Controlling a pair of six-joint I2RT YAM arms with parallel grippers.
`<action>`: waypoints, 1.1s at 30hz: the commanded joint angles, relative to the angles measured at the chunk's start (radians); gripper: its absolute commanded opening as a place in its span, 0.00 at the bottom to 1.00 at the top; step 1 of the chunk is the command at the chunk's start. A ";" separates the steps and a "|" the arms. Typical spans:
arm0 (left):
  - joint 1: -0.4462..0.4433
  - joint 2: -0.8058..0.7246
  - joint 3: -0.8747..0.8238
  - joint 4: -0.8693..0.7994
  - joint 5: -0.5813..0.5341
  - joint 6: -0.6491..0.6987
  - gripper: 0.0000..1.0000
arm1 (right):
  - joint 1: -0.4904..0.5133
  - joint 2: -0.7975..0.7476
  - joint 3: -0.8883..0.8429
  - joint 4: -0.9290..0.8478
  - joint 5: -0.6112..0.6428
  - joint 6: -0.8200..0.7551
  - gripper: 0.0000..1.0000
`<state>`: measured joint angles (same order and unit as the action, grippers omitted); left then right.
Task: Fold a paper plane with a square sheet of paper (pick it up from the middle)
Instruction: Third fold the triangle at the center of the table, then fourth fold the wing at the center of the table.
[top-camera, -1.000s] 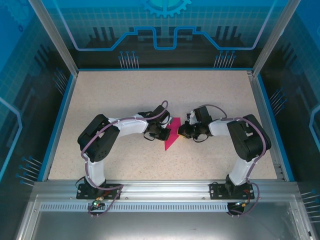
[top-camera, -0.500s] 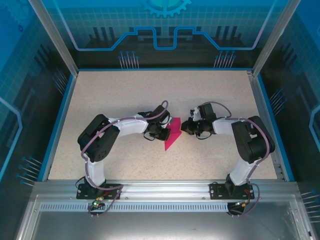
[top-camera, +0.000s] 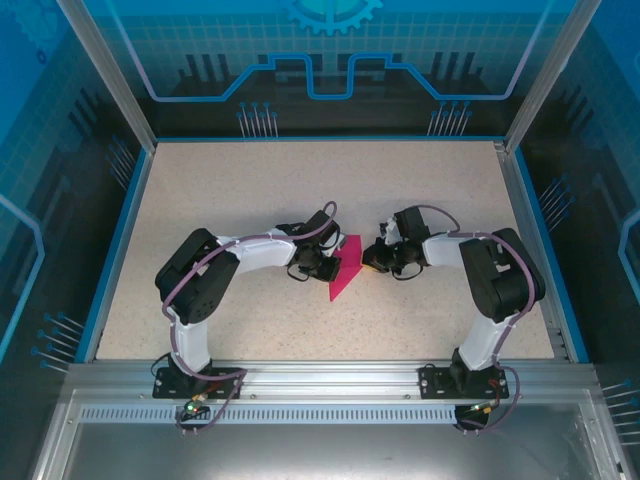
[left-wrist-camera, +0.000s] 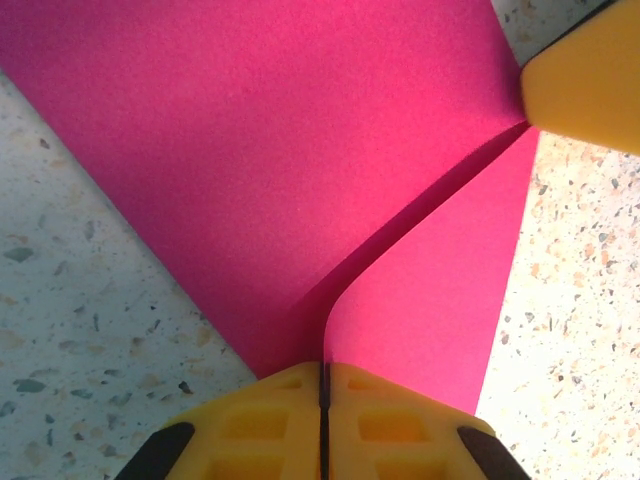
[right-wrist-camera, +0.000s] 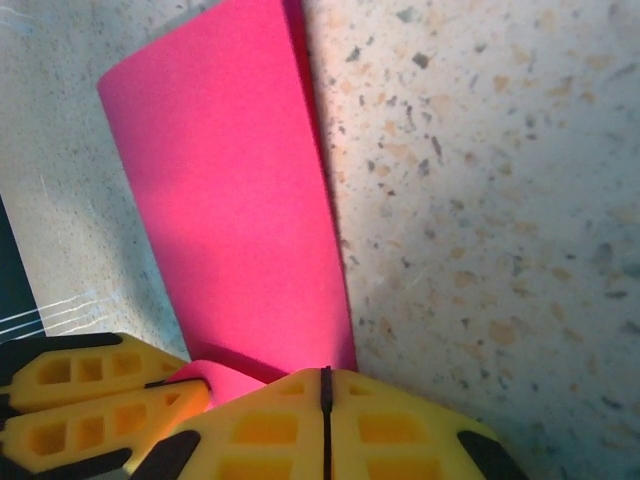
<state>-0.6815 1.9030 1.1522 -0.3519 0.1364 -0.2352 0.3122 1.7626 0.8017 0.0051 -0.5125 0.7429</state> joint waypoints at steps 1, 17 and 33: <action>0.003 0.022 0.010 -0.076 -0.001 0.015 0.09 | 0.025 -0.074 0.002 0.007 -0.024 -0.002 0.08; 0.003 -0.039 0.037 -0.100 -0.001 0.002 0.17 | 0.053 0.032 -0.044 0.101 -0.040 0.058 0.08; 0.002 -0.301 -0.024 -0.105 -0.110 -0.065 0.38 | 0.032 -0.276 -0.054 -0.162 0.142 -0.008 0.22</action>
<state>-0.6815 1.6321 1.1614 -0.4419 0.0547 -0.2642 0.3527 1.5013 0.7509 -0.0479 -0.4332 0.7582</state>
